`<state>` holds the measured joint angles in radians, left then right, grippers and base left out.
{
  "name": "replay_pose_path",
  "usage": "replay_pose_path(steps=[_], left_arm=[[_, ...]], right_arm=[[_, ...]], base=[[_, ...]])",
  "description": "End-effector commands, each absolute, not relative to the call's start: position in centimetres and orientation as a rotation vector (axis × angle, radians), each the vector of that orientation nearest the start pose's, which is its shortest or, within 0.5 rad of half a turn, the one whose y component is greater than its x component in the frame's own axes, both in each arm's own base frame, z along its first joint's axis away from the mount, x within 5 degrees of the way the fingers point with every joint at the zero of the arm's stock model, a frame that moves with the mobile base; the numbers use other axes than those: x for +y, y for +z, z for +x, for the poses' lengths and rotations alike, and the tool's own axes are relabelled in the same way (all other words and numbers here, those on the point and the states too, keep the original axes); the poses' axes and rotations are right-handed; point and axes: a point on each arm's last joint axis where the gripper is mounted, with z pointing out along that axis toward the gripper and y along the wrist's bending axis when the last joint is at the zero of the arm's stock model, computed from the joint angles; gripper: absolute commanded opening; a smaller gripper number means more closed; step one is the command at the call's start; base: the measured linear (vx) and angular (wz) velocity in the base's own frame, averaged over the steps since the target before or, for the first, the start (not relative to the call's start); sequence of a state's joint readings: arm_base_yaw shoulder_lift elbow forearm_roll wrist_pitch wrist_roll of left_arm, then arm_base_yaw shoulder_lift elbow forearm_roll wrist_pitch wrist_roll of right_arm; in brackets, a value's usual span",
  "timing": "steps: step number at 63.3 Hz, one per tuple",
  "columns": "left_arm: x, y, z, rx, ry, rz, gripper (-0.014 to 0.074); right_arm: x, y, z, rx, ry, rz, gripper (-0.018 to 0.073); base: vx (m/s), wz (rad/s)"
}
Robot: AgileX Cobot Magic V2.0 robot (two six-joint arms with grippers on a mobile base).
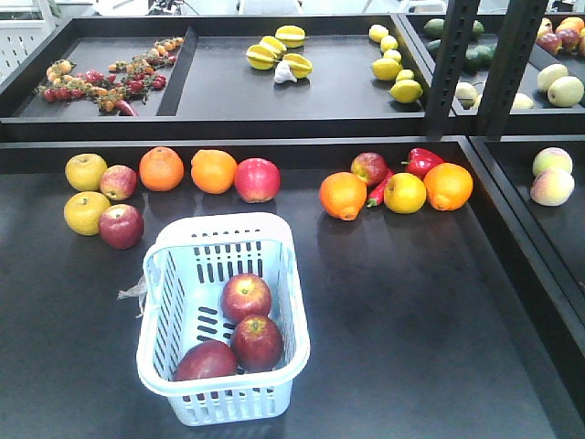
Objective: Pick three apples into basket with both arms
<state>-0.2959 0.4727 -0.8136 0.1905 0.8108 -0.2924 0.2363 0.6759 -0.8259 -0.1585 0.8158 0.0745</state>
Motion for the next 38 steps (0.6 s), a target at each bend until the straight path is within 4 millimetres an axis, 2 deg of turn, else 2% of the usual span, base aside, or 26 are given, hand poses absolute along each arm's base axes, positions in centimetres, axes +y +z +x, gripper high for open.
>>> replay_pose_path(steps=[1,38], left_arm=[[-0.88,39.06,7.08,1.859,-0.184,0.042,-0.0008],[-0.89,39.06,7.08,1.859,-0.185,0.043,-0.0008]], right_arm=[[1.67,37.44,11.96,2.033,-0.017,-0.220,-0.0008],[1.67,37.44,11.96,2.033,-0.018,-0.221,-0.0009]], base=[[0.00,0.00],[0.00,0.00]])
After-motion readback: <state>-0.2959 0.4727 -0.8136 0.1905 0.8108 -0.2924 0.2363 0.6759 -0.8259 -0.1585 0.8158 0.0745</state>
